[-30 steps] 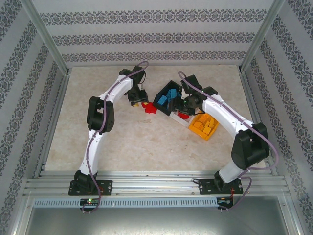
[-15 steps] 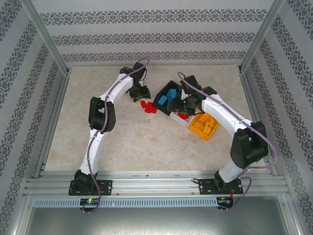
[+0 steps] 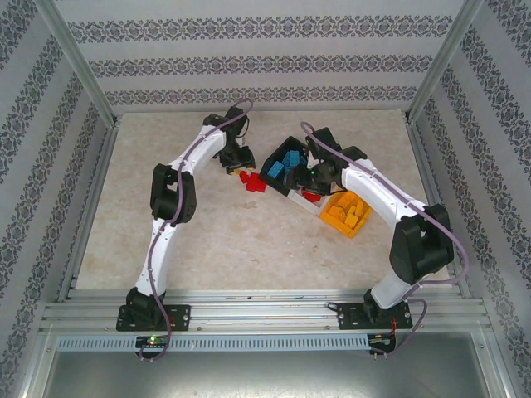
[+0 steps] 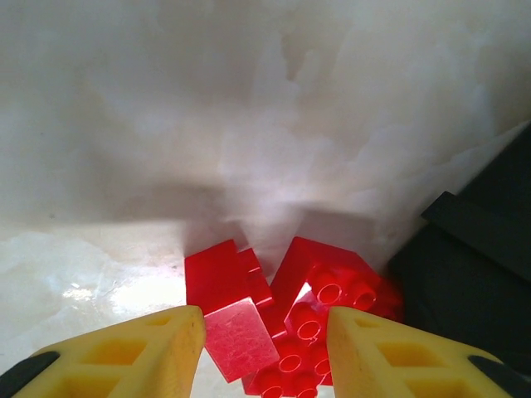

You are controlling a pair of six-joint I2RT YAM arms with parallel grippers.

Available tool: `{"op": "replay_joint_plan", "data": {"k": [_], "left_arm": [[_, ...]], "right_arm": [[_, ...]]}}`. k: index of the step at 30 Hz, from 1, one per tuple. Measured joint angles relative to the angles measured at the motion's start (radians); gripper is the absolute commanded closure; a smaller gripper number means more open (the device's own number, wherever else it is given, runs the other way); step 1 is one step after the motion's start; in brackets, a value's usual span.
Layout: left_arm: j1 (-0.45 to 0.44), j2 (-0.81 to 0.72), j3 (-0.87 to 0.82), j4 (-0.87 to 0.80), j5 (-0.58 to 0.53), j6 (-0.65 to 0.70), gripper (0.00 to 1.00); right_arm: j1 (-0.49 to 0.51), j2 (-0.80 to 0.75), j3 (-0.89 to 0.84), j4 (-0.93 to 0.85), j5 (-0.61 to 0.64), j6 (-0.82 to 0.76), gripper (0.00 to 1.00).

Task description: Sort the legos into containers by color

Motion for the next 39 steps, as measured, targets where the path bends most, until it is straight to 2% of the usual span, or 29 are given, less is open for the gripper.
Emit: {"op": "replay_joint_plan", "data": {"k": [11, 18, 23, 39], "left_arm": [[0.014, -0.103, -0.252, 0.028, -0.009, 0.003, 0.54], [0.021, -0.110, -0.262, 0.040, -0.002, 0.005, 0.55], [0.021, -0.111, -0.262, 0.040, -0.001, 0.023, 0.64], [0.033, -0.223, -0.290, 0.046, 0.053, 0.012, 0.64]], "right_arm": [[0.001, 0.013, 0.000, 0.018, -0.011, 0.008, 0.42], [0.001, 0.013, 0.000, 0.018, -0.011, 0.008, 0.42], [0.001, 0.013, 0.000, 0.018, -0.011, 0.008, 0.42], [0.001, 0.014, 0.000, 0.031, -0.011, 0.026, 0.42]]}}
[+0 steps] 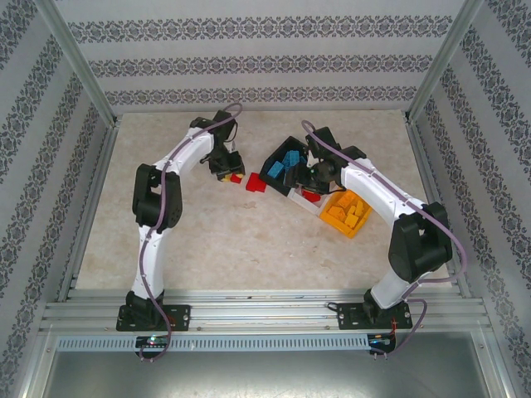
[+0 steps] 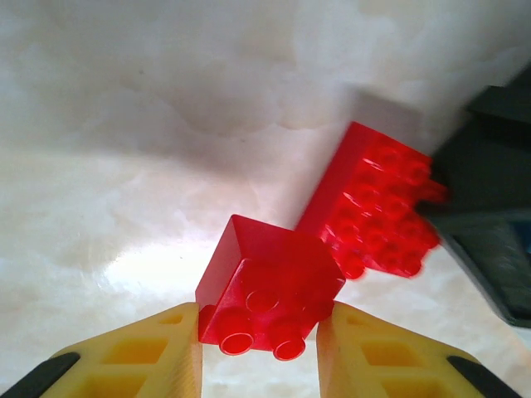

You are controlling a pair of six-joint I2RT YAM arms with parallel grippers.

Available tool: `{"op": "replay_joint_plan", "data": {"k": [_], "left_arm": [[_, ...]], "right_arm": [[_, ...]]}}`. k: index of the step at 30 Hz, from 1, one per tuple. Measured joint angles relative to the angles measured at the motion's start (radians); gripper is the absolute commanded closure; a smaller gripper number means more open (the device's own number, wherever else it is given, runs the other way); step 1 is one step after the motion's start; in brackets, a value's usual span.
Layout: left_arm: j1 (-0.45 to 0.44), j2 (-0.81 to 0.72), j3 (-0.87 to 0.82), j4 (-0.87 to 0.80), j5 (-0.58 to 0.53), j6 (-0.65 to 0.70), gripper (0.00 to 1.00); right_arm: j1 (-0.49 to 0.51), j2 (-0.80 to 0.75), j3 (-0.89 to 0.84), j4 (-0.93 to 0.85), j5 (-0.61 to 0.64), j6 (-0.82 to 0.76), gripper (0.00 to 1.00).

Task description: Sort the legos into containers by color

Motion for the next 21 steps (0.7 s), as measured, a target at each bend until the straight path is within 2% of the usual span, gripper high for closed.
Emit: {"op": "replay_joint_plan", "data": {"k": [5, 11, 18, 21], "left_arm": [[-0.020, -0.026, 0.031, -0.001, 0.043, -0.030, 0.63], [-0.109, -0.023, 0.139, 0.004, 0.116, -0.105, 0.63], [-0.242, 0.145, 0.497, 0.011, 0.189, -0.186, 0.62], [-0.279, 0.223, 0.572, 0.025, 0.222, -0.221, 0.54]], "right_arm": [[-0.026, -0.009, -0.006, -0.001, 0.000, -0.003, 0.42], [-0.164, -0.142, -0.092, -0.014, 0.002, -0.019, 0.42], [-0.320, -0.305, -0.193, -0.029, -0.002, -0.032, 0.42], [-0.341, -0.334, -0.222, -0.032, -0.004, -0.034, 0.41]]}}
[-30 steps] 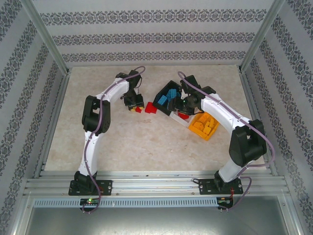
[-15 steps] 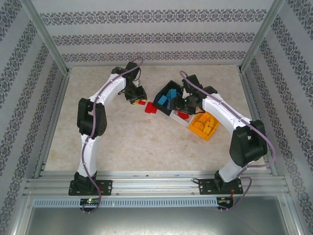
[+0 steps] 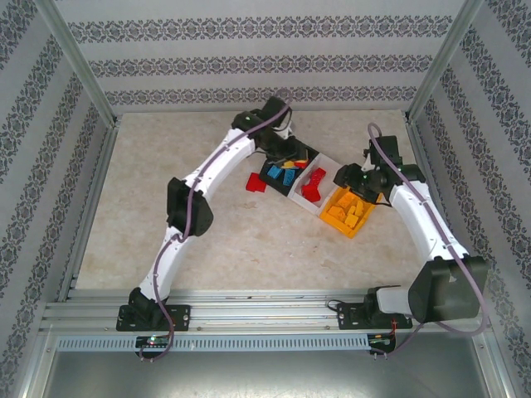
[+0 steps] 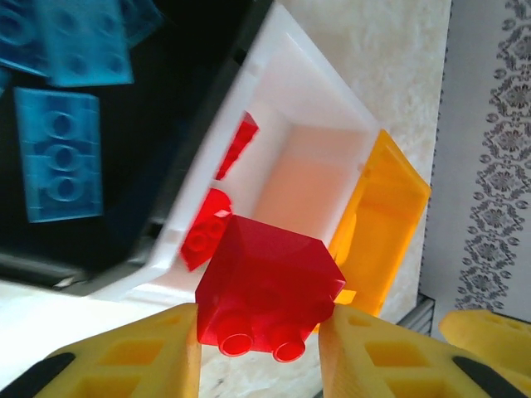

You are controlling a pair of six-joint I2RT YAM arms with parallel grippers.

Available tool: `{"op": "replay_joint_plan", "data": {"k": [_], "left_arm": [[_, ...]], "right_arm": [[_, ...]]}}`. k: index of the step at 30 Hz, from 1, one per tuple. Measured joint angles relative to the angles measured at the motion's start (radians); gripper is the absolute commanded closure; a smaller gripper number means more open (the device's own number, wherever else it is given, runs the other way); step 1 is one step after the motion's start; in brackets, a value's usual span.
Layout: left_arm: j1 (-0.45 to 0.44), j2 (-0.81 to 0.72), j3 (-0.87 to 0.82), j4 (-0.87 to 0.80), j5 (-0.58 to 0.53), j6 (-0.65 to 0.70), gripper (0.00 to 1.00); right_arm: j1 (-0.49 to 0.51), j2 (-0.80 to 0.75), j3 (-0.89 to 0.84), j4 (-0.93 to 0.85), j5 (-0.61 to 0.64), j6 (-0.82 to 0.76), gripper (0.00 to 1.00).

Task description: Sort the legos into containers by color

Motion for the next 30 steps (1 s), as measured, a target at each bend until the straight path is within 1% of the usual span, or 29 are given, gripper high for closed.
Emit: {"op": "replay_joint_plan", "data": {"k": [3, 7, 9, 13, 15, 17, 19, 22, 26, 30], "left_arm": [[-0.023, 0.052, 0.006, 0.025, 0.032, -0.039, 0.49], [-0.027, 0.090, 0.006, 0.039, 0.058, -0.062, 0.41], [-0.022, 0.091, 0.006, 0.038, 0.061, -0.056, 0.37], [-0.008, 0.072, 0.004, 0.002, 0.040, 0.009, 0.36], [0.005, 0.039, -0.018, -0.043, -0.009, 0.069, 0.36], [0.021, -0.016, -0.073, -0.091, -0.085, 0.134, 0.36], [0.041, -0.093, -0.159, -0.128, -0.174, 0.206, 0.38], [0.073, -0.202, -0.303, -0.143, -0.275, 0.285, 0.39], [0.115, -0.290, -0.491, -0.130, -0.349, 0.352, 0.41], [0.143, -0.275, -0.595, -0.099, -0.383, 0.397, 0.41]], "right_arm": [[-0.002, -0.011, -0.015, 0.001, -0.009, 0.000, 0.41], [-0.001, -0.014, -0.031, 0.005, -0.024, 0.000, 0.41], [0.002, -0.013, -0.033, 0.005, -0.027, 0.001, 0.41], [0.020, -0.009, -0.033, 0.012, -0.028, 0.000, 0.41], [0.045, 0.006, -0.030, 0.014, -0.027, 0.000, 0.41], [0.071, 0.032, -0.025, 0.020, -0.028, 0.000, 0.41], [0.093, 0.060, -0.023, 0.028, -0.032, 0.001, 0.41], [0.117, 0.092, -0.014, 0.031, -0.035, 0.001, 0.41], [0.142, 0.125, 0.006, 0.036, -0.042, 0.004, 0.41], [0.161, 0.147, 0.024, 0.039, -0.044, 0.005, 0.41]]}}
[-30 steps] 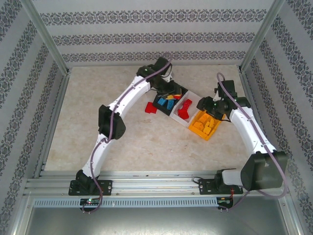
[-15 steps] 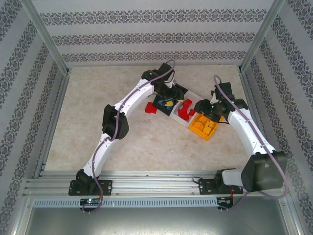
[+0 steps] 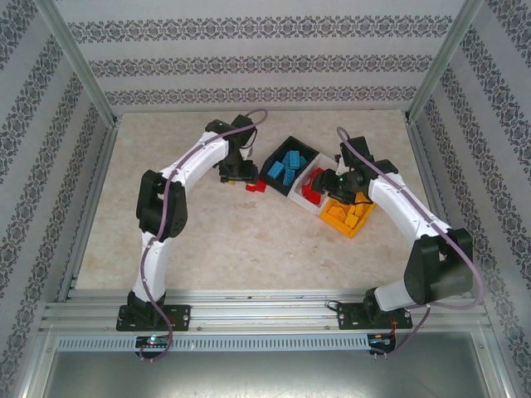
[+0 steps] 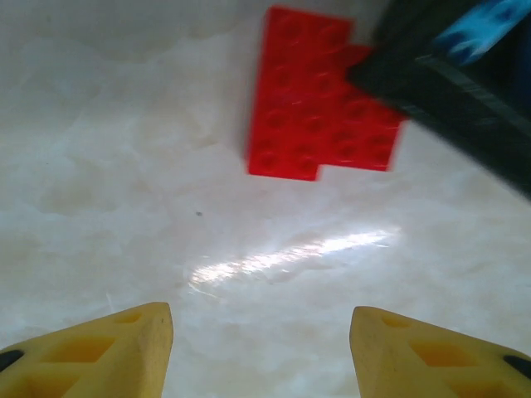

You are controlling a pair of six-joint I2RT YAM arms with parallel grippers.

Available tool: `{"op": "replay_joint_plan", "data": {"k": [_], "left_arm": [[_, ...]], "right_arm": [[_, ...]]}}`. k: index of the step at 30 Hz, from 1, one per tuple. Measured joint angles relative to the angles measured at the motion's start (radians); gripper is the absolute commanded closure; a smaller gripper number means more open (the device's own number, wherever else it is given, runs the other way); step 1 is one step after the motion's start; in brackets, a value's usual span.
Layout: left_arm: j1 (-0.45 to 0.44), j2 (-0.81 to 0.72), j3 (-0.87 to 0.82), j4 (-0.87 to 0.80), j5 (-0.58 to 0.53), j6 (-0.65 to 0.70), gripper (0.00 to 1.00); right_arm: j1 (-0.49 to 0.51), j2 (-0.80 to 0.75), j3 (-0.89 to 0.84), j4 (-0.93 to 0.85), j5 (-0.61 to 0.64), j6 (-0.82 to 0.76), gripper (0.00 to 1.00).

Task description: Sort the legos into containers by color

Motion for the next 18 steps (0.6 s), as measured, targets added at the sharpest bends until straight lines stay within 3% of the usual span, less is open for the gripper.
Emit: {"op": "replay_joint_plan", "data": {"k": [8, 18], "left_arm": [[0.006, 0.098, 0.006, 0.075, 0.004, 0.046, 0.41], [0.014, 0.201, 0.132, 0.087, 0.029, 0.069, 0.42]], "right_arm": [[0.026, 0.021, 0.035, -0.007, -0.001, 0.000, 0.41], [0.032, 0.034, 0.062, -0.026, -0.001, 0.000, 0.41]]}}
